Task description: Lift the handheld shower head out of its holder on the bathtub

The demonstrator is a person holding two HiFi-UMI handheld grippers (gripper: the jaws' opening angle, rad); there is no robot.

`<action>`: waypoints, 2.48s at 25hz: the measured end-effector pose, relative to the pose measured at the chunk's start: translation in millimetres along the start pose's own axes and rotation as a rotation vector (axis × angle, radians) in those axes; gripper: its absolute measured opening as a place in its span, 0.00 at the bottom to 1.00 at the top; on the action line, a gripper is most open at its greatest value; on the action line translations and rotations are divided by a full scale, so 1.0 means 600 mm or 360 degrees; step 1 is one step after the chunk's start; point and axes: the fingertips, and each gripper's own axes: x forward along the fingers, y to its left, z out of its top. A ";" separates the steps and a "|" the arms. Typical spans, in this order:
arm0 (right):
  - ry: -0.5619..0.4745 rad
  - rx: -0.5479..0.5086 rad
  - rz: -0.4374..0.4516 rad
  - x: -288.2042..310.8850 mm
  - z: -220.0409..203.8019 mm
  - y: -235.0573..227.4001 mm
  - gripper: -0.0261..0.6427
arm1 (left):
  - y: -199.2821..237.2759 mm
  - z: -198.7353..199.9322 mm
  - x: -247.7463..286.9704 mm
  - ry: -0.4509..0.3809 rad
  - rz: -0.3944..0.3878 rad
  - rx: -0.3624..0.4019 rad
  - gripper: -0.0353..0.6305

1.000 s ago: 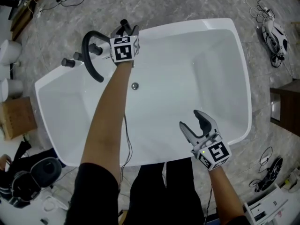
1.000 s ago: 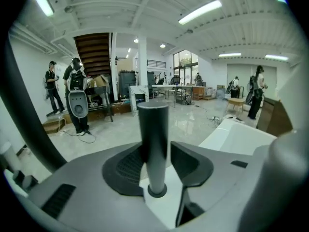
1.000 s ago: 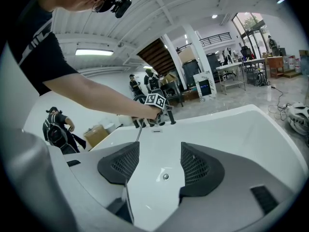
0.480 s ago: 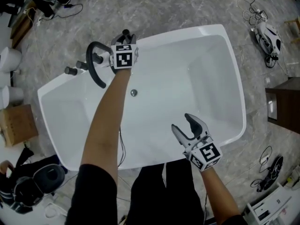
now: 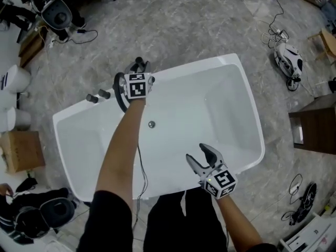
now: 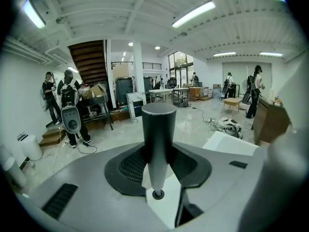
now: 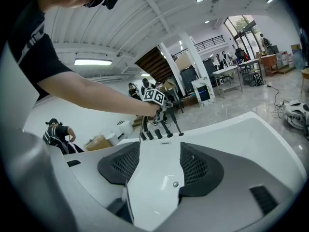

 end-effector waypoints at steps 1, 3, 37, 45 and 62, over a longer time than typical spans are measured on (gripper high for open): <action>-0.0016 0.0008 -0.0007 -0.005 0.011 0.002 0.39 | 0.002 0.015 -0.010 -0.0008 0.0000 0.0002 0.24; -0.0038 -0.0007 -0.0015 -0.015 0.033 0.005 0.39 | 0.008 0.048 -0.031 -0.0035 0.0002 0.0002 0.24; -0.0318 -0.0240 0.0105 -0.169 0.286 0.185 0.17 | 0.042 0.536 -0.506 -0.0567 -0.0064 0.0198 0.25; -0.0414 -0.0393 0.0106 -0.198 0.333 0.216 0.05 | 0.032 0.570 -0.579 -0.0657 -0.0048 0.0184 0.25; -0.0497 -0.0518 -0.0052 -0.242 0.335 0.219 0.05 | -0.009 0.577 -0.635 -0.0685 -0.0070 0.0270 0.25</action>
